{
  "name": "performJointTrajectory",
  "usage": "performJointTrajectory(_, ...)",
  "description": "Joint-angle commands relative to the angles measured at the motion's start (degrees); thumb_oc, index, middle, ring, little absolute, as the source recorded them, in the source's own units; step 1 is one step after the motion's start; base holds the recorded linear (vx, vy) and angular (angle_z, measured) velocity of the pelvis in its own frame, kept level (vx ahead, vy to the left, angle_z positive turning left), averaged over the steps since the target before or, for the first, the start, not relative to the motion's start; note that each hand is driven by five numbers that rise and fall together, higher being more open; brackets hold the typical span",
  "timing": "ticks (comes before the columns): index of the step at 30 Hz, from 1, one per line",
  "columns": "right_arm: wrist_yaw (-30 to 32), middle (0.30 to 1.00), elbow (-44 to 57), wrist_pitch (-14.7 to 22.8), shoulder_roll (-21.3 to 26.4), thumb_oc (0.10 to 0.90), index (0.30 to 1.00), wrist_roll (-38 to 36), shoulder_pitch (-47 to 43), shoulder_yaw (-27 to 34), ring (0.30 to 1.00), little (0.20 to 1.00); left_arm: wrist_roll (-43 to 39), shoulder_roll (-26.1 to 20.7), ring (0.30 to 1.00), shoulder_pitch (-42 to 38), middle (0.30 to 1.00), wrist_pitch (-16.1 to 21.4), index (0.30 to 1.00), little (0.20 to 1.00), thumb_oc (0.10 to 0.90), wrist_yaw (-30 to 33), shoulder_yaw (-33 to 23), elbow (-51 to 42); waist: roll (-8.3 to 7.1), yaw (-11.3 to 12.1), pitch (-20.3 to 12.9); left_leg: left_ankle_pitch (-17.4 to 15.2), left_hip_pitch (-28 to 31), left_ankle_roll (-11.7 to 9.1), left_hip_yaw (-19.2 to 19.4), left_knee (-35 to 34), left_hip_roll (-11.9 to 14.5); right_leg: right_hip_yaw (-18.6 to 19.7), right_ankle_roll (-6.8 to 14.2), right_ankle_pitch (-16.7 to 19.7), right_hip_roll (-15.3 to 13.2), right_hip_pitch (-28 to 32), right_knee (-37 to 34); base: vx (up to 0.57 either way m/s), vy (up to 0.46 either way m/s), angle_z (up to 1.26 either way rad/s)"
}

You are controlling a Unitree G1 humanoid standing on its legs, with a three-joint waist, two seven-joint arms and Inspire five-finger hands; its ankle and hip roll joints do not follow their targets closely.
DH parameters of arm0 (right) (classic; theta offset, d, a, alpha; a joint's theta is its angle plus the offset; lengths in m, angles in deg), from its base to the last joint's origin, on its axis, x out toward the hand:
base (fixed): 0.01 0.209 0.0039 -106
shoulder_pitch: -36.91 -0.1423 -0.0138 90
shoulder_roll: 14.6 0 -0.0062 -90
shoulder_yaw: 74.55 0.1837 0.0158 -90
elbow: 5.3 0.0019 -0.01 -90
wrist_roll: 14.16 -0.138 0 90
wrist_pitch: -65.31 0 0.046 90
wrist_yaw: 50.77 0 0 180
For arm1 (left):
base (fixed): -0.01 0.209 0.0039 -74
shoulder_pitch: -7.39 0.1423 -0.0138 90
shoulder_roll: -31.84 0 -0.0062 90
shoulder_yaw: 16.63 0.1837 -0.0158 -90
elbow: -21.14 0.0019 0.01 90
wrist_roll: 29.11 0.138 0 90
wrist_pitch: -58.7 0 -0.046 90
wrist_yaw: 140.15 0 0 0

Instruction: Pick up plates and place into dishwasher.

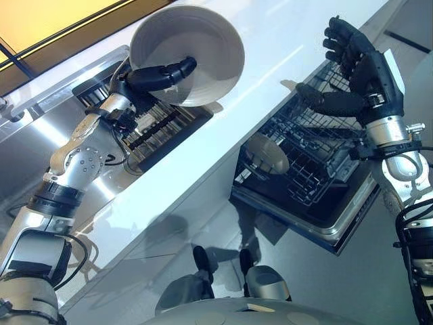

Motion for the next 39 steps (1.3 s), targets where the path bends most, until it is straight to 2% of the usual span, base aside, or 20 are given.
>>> performJointTrajectory(1,-2.57,0.9,4.67,2.63,0.18,0.8,0.9,-7.41,-8.46,0.71,0.9,0.9,1.98,2.64,0.3,-10.51,0.3,5.07,0.3,0.2,0.1,-2.82,0.6,2.76,0.84,0.23,-7.81,-9.14,6.78,-2.02,-0.66,0.63,-1.29,0.31,1.54,-2.19,3.87,-3.84,5.8,-0.02,-0.027,-0.03)
performJointTrajectory(5,-4.75,0.9,4.21,0.46,-1.03,0.8,0.9,-11.56,-10.82,-2.26,0.9,0.9,3.04,4.08,0.3,-12.93,0.3,5.76,0.3,0.2,0.1,-4.15,3.37,4.24,0.7,-0.01,-8.19,-9.2,7.06,-2.02,-0.26,0.52,-1.13,0.52,1.53,-2.04,3.84,-3.58,5.48,0.0,-0.009,-0.01)
performJointTrajectory(11,-6.22,0.9,4.01,-1.98,-2.34,0.8,0.9,-13.53,-12.81,-5.77,0.9,0.9,3.32,5.83,0.3,-15.82,0.3,6.02,0.3,0.2,0.1,-5.16,6.96,5.46,0.63,-0.46,-8.5,-9.24,7.3,-1.91,0.23,0.48,-0.96,0.85,1.58,-1.73,3.82,-3.51,5.29,-0.02,-0.024,-0.01)
performJointTrajectory(12,-6.9,0.9,3.87,-3.35,-2.98,0.8,0.9,-14.51,-13.62,-7.33,0.9,0.9,2.93,6.8,0.3,-17.16,0.3,6.2,0.3,0.2,0.1,-5.51,8.22,6.83,0.57,-0.71,-8.7,-9.37,7.44,-1.83,0.6,0.52,-0.86,1.04,1.64,-1.57,3.76,-3.52,5.14,-0.02,-0.038,-0.04)
performJointTrajectory(17,-8.73,0.9,2.2,-7.19,-3.72,0.8,0.9,-16.12,-16.08,-10.62,0.9,0.9,3.79,8.59,0.3,-18.95,0.3,7.26,0.3,0.2,0.1,-7.0,10.27,9.28,0.68,-1.1,-9.03,-9.39,7.69,-1.96,1.25,0.51,-0.62,1.53,1.69,-1.21,3.71,-3.46,4.85,-0.01,-0.019,-0.03)
performJointTrajectory(23,-9.36,0.9,-0.02,-10.09,-3.97,0.8,0.9,-17.46,-18.22,-13.21,0.9,0.9,3.1,9.42,0.3,-20.66,0.3,7.92,0.3,0.2,0.1,-7.37,11.58,9.65,0.53,-0.87,-9.51,-9.21,7.69,-2.21,1.26,0.39,-0.36,1.45,1.66,-0.89,3.63,-3.08,4.16,0.0,-0.01,-0.03)
performJointTrajectory(33,-9.22,0.9,-3.12,-12.3,-4.19,0.8,0.9,-18.55,-21.22,-15.43,0.9,0.9,4.71,10.58,0.3,-21.87,0.3,8.0,0.3,0.2,0.1,-6.99,13.12,9.33,0.12,-0.3,-9.76,-9.2,7.68,-2.11,0.71,0.47,-0.18,1.04,1.27,-0.92,3.73,-2.64,3.75,-0.01,-0.015,0.0)
performJointTrajectory(39,-7.4,0.9,-3.43,-11.45,-3.84,0.8,0.9,-16.53,-20.51,-14.14,0.9,0.9,6.62,9.04,0.3,-21.56,0.3,7.61,0.3,0.2,0.1,-6.09,12.37,9.95,-0.08,-0.01,-9.85,-9.17,7.62,-2.11,0.37,0.43,-0.14,0.95,1.21,-0.88,3.8,-2.42,3.4,0.0,0.0,0.0)
